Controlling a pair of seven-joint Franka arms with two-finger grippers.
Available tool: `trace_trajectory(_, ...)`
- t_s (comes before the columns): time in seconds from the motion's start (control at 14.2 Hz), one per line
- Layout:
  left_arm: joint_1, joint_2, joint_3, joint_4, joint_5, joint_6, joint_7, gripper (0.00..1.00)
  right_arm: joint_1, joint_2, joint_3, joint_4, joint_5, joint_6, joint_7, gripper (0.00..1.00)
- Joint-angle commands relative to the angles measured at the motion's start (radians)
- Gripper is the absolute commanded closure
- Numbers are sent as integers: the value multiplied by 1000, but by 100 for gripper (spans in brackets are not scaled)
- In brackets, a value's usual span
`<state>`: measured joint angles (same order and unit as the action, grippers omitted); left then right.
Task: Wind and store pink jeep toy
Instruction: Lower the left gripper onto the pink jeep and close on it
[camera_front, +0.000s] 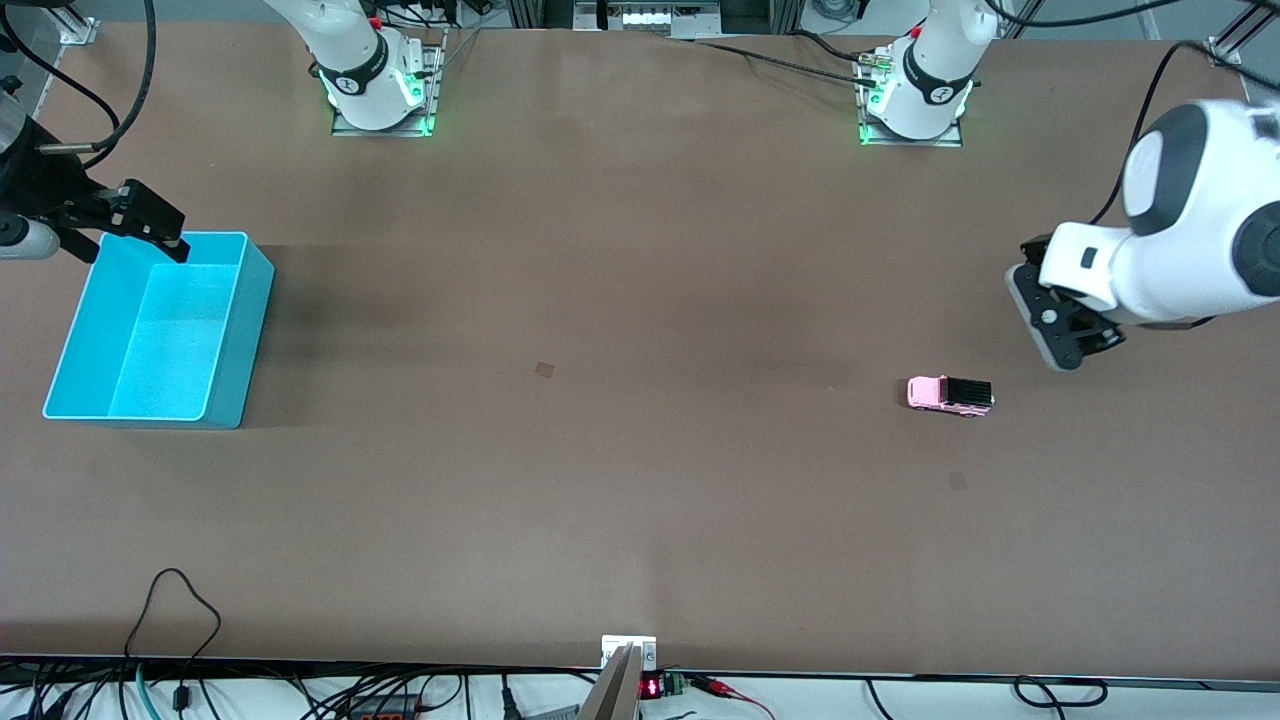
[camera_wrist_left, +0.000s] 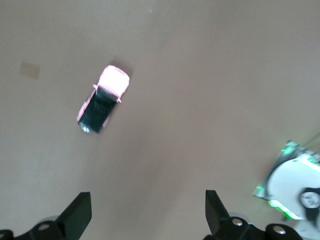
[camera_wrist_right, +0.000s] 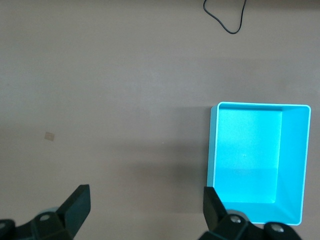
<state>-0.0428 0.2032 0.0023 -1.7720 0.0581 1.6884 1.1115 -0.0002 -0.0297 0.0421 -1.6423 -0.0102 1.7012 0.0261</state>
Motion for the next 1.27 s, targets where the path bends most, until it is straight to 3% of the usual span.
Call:
trace_trajectory(0.0, 10, -21, 2, -151, 20, 185, 126, 0, -6, 1, 5, 9, -8, -2, 11, 0)
trace_trajectory(0.21, 11, 16, 2, -283, 26, 469, 233, 0, -8, -1, 5, 10, -8, -2, -1, 0)
trace_trajectory(0.49, 11, 143, 2, -313, 26, 709, 370, 0, -9, -4, 7, 6, -10, -12, 9, 0)
trace_trajectory(0.85, 21, 226, 4, -313, 28, 835, 398, 0, -14, -12, -2, 9, -4, -49, -9, 0)
trace_trajectory(1.2, 32, 262, 4, -311, 35, 869, 398, 18, -11, -32, -8, 15, 7, -69, -8, 0)
